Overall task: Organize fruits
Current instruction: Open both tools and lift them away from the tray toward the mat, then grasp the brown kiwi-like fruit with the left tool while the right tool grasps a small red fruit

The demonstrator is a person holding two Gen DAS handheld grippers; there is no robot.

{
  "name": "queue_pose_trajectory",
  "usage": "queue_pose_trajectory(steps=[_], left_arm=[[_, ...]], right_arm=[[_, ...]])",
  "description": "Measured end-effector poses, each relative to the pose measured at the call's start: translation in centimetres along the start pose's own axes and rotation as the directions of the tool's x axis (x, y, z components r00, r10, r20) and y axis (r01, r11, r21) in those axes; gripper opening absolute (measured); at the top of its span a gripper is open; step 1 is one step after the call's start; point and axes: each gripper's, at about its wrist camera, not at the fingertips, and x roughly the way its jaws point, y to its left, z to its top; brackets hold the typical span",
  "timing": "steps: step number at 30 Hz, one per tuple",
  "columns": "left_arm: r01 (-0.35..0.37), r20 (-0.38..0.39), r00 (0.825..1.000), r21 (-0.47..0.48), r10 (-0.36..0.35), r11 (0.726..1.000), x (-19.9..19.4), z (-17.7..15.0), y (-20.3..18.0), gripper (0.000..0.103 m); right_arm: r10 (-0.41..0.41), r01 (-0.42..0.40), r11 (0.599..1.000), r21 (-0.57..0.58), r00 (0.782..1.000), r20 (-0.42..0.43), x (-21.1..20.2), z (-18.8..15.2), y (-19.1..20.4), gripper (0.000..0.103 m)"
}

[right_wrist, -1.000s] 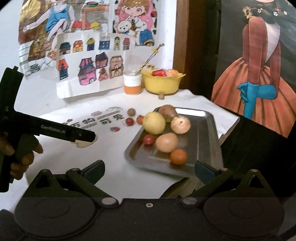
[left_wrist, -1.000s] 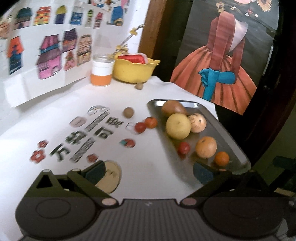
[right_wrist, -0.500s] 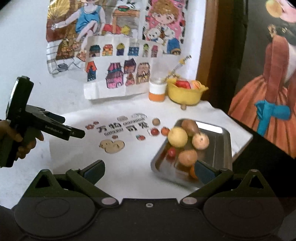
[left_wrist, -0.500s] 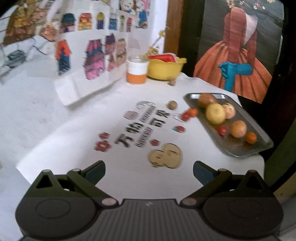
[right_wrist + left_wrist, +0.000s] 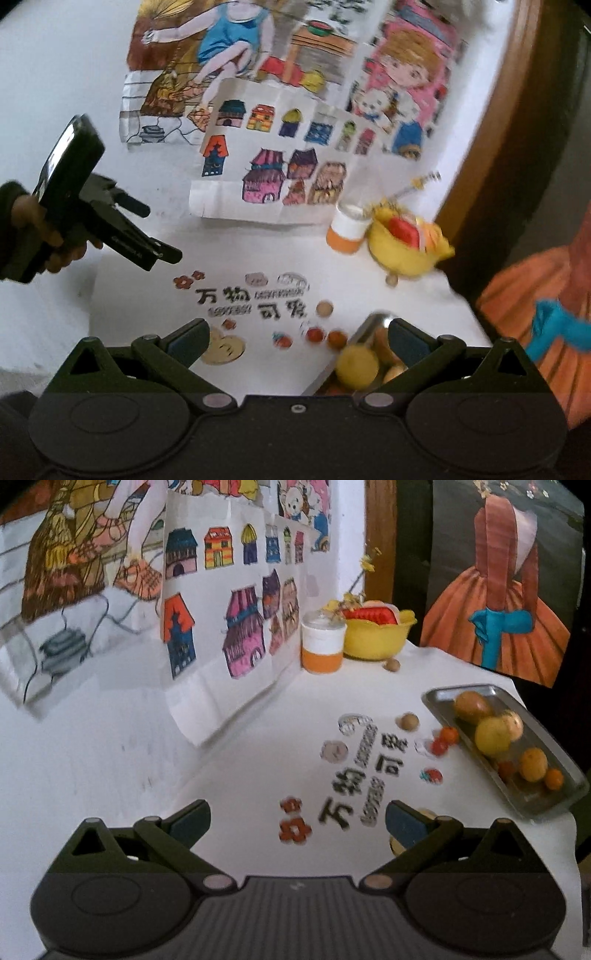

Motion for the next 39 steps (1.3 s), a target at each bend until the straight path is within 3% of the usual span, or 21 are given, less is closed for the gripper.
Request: queue_pose_trajectory(steps=[4,10,17,21,27,32,39], left_arm=[[-0.012,0.007,1.000,-0.008,0.012,1.000,1.4,1.7,0.1,0.103],[-0.039,-0.006,0.999,0.016,0.039,0.999,4.1,3.7,-0.7,0.103],[-0.062,-0.027,0.998,0.042,0.063,0.997,7.0,5.0,-1.4,0.103],[-0.051,-0.040,0.998,0.031,0.052,0.998,8.6,5.2,-1.9,0.103],[-0.024,-0.082,0.996,0.060,0.029,0.998,11.2,5.3,-3.5,0.103],[-0.031,-0.091,0.995,0.147,0.044,0.989,13.0,5.7,-5.5,0.103],[-0.023,-0.100,0.994,0.113,0.034,0.993,16.0,7.4,-6.8,0.102]], right_arm=[[0.008,-0.007,0.999,-0.053,1.000,0.014,2.8,1.2,-1.1,0.102],[0.048,-0.048,0.998,-0.027,0.999,0.005,7.4,1.2,-2.1,0.102],[0.024,-0.019,0.996,0.082,0.998,-0.062,11.6,-2.0,-2.0,0.102],[0.050,-0.035,0.990,0.136,0.993,-0.109,13.4,-4.1,-2.0,0.102],[0.015,-0.006,0.998,0.057,0.988,-0.155,15.7,-5.3,-1.7,0.102],[-0.016,0.022,0.999,0.037,0.989,-0.146,17.0,-5.2,-1.9,0.102],[-0.038,0.041,0.999,0.029,0.993,-0.116,18.5,-4.6,-1.6,0.100]])
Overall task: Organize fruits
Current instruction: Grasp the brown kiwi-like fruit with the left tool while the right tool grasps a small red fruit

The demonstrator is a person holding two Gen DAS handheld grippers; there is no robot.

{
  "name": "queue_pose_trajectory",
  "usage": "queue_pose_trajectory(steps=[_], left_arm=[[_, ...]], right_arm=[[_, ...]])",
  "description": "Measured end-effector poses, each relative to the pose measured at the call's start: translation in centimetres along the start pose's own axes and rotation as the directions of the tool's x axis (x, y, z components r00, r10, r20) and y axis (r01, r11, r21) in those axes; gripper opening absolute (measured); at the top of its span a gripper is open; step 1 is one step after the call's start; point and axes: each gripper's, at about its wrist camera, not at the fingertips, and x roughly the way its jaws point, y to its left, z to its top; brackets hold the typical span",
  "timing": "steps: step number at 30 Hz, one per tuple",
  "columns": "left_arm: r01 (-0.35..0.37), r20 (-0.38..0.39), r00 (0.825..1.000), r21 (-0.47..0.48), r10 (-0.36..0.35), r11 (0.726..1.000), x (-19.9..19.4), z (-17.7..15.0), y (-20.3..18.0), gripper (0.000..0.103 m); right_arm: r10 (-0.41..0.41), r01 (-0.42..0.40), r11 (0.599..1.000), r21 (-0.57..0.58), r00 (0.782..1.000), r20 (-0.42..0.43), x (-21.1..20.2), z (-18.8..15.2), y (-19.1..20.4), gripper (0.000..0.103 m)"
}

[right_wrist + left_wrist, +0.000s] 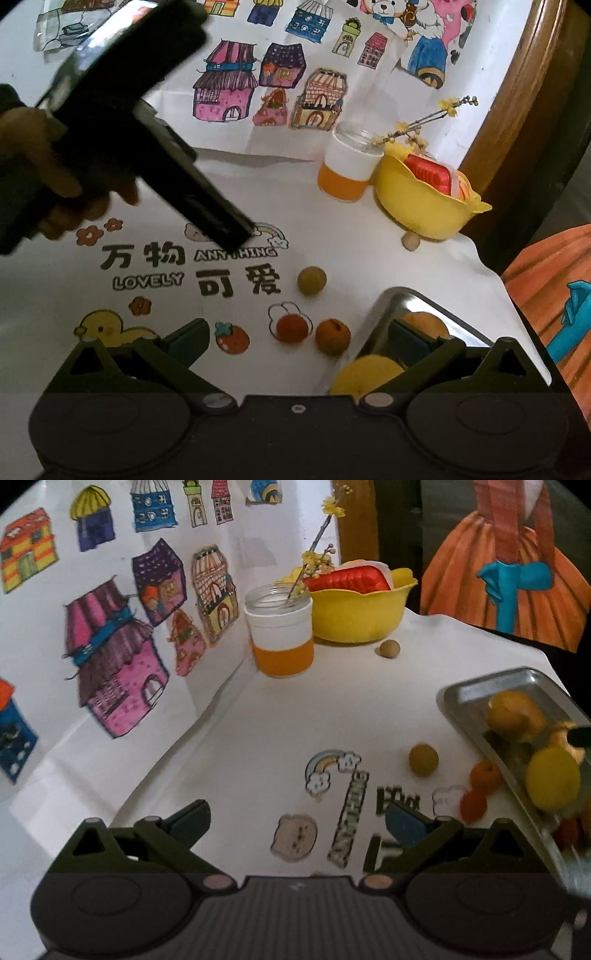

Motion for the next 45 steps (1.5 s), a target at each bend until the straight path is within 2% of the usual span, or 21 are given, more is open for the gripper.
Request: queue_pose_trajectory(steps=[4,9,13,17,24,27,32,34,38,40,45], left_arm=[[-0.037,0.031,0.999,-0.019,0.038,0.999,1.6,0.9,-0.7,0.102],[0.050,0.025,0.998,-0.027,-0.050,0.998,2.8,1.6,-1.2,0.102],[0.124,0.021,0.992,-0.039,-0.123,0.992,3.6,2.0,-1.6,0.102],[0.180,0.021,0.984,-0.052,-0.179,0.982,4.2,2.0,-2.0,0.102],[0.255,0.022,0.967,-0.075,-0.254,0.964,5.0,2.0,-2.7,0.094],[0.277,0.016,0.961,-0.086,-0.277,0.957,5.3,2.0,-3.0,0.086],[0.310,-0.006,0.950,-0.117,-0.313,0.944,6.1,1.8,-3.3,0.072],[0.321,-0.015,0.946,-0.130,-0.325,0.938,6.4,1.6,-3.3,0.063],[0.315,-0.005,0.948,-0.125,-0.318,0.941,6.5,1.7,-3.8,0.056],[0.318,-0.005,0.947,-0.126,-0.321,0.940,6.5,1.7,-3.9,0.047],[0.331,-0.004,0.942,-0.128,-0.335,0.935,6.5,1.6,-4.2,0.033]], right_arm=[[0.009,-0.009,1.000,-0.008,1.000,-0.004,1.1,0.0,0.1,0.096],[0.034,-0.033,0.999,0.026,0.999,-0.031,2.3,-0.5,-0.4,0.081],[0.054,-0.053,0.998,0.033,0.998,-0.031,2.9,-0.6,-0.6,0.071],[0.063,-0.062,0.998,0.025,0.998,-0.032,3.3,-0.4,-0.5,0.056],[0.064,-0.062,0.998,0.029,0.997,-0.052,4.1,-0.6,-0.4,0.049],[0.058,-0.056,0.998,0.034,0.997,-0.058,4.2,-0.7,-0.3,0.045],[0.037,-0.035,0.999,0.031,0.997,-0.070,4.7,-0.8,-0.3,0.045],[0.037,-0.035,0.999,0.030,0.997,-0.072,4.8,-0.7,-0.3,0.045],[0.035,-0.034,0.999,0.022,0.997,-0.070,4.9,-0.6,-0.2,0.041],[0.032,-0.032,0.999,0.011,0.997,-0.071,4.9,-0.7,-0.1,0.037],[0.021,-0.021,1.000,0.006,0.998,-0.061,5.0,-0.9,-0.2,0.033]])
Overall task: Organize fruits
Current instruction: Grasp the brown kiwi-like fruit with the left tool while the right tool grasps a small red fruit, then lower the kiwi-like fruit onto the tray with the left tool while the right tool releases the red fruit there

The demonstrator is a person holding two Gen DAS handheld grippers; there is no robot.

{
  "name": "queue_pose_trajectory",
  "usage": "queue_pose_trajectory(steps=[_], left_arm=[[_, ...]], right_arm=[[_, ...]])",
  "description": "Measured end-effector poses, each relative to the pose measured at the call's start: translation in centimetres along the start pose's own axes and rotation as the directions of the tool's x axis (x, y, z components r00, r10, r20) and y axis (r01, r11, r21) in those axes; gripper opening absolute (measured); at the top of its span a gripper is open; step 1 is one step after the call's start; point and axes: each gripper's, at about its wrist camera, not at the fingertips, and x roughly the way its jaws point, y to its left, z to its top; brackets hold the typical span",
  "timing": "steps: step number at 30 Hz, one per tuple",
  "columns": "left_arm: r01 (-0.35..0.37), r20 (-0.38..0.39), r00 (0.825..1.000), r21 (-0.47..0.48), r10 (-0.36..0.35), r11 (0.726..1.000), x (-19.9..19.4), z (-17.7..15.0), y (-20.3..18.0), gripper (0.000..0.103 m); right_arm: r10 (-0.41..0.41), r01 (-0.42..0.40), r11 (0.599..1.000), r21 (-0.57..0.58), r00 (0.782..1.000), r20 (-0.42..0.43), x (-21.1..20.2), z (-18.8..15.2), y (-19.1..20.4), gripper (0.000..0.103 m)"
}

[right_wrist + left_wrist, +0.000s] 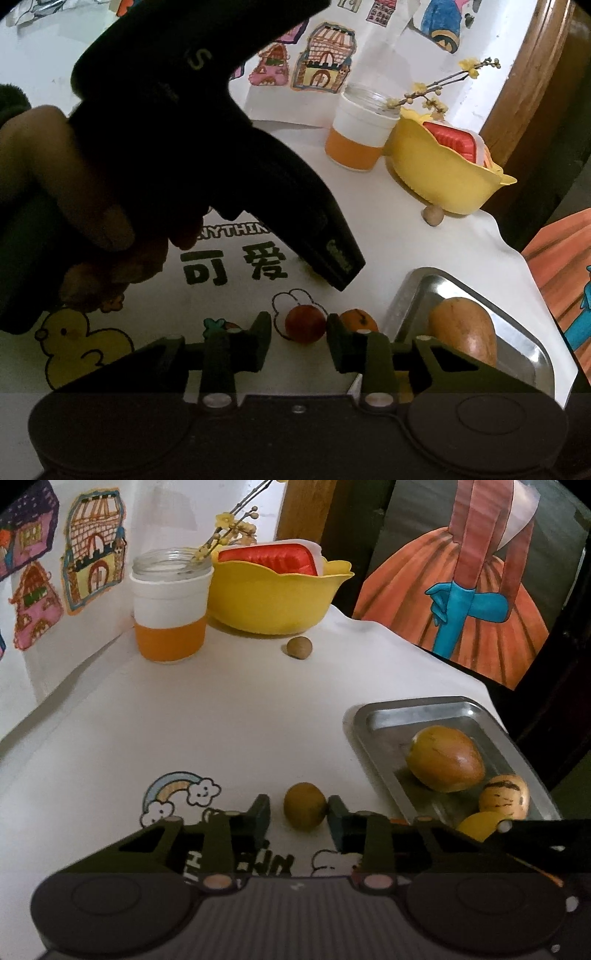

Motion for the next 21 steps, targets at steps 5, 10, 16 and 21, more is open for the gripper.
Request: queue_pose_trajectory(steps=[5,10,16,21], left_arm=[[0.014,0.007,1.000,-0.021,-0.014,1.000,0.1,0.0,0.0,0.028],[0.001,0.012,1.000,-0.026,0.000,1.000,-0.2,-0.3,0.0,0.027],[-0.022,0.012,1.000,-0.055,0.022,0.998,-1.5,-1.1,0.9,0.027],[-0.035,0.001,0.999,-0.068,0.035,0.997,-2.8,-2.1,1.2,0.027]], right_arm=[[-0.013,0.013,1.000,0.004,1.000,0.014,-0.2,-0.2,0.0,0.026],[-0.008,0.008,1.000,0.015,1.000,0.025,-0.6,-0.4,0.1,0.025],[0.043,-0.044,0.999,0.027,0.999,0.016,-1.3,-0.6,0.5,0.025],[0.055,-0.056,0.998,0.033,0.998,0.018,-2.4,-1.0,1.0,0.025]])
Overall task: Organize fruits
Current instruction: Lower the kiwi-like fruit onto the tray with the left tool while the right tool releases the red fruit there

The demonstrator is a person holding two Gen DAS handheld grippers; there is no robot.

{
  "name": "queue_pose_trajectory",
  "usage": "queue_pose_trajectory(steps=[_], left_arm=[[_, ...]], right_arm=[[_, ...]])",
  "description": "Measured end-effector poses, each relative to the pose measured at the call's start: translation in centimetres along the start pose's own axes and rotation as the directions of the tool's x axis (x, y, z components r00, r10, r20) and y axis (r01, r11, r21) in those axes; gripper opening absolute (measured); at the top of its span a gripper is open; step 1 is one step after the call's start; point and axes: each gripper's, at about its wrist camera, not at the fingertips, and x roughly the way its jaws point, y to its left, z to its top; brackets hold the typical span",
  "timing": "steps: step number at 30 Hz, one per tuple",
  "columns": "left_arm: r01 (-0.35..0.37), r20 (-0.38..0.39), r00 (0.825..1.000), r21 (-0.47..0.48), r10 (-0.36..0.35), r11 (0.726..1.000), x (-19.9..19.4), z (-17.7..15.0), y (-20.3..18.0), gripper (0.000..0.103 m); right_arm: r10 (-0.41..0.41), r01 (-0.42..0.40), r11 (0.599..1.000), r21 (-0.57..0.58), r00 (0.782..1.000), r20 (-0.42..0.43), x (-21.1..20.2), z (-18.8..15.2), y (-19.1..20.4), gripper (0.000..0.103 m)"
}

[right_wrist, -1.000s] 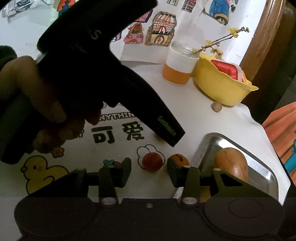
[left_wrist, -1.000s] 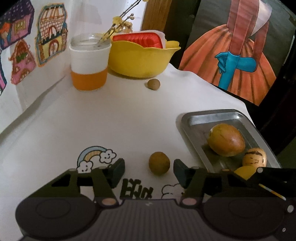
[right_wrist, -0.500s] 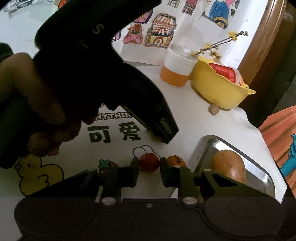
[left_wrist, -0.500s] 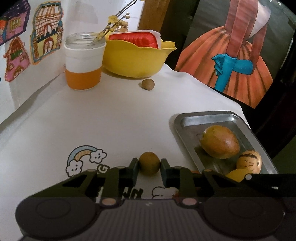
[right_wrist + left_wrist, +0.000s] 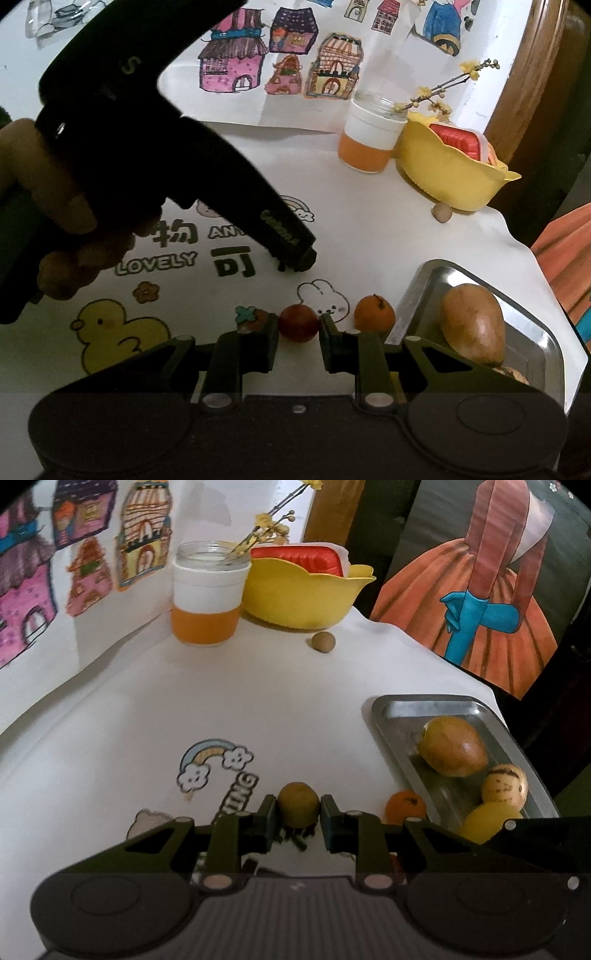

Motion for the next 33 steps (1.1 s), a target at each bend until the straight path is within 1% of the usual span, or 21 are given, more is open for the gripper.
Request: queue_pose_trajectory(steps=[7,18,25,33], left_arm=[[-0.007,-0.013,1.000,0.004,0.007,1.000,-1.5,-1.5,-0.5,0.027],[-0.006,-0.009,1.000,0.000,0.006,1.000,-3.5,-2.8,-1.1,0.027],[0.014,-0.018,1.000,-0.014,-0.014,1.000,-4.7,-4.4,-1.9,0.027],[0.046,-0.027,0.999,-0.018,-0.046,0.999,-5.6,-5.7,-3.5,0.027]], right_arm=[[0.009,-0.010,1.000,0.027,1.000,0.012,-1.9,-0.9,0.6,0.025],[0.005,-0.007,0.998,0.068,0.999,0.031,-5.1,-2.6,1.4,0.025],[-0.020,0.013,0.990,0.142,0.998,0.052,-7.6,-4.3,1.2,0.025],[-0.087,0.064,0.967,0.247,0.993,0.084,-10.5,-5.9,-0.5,0.025]])
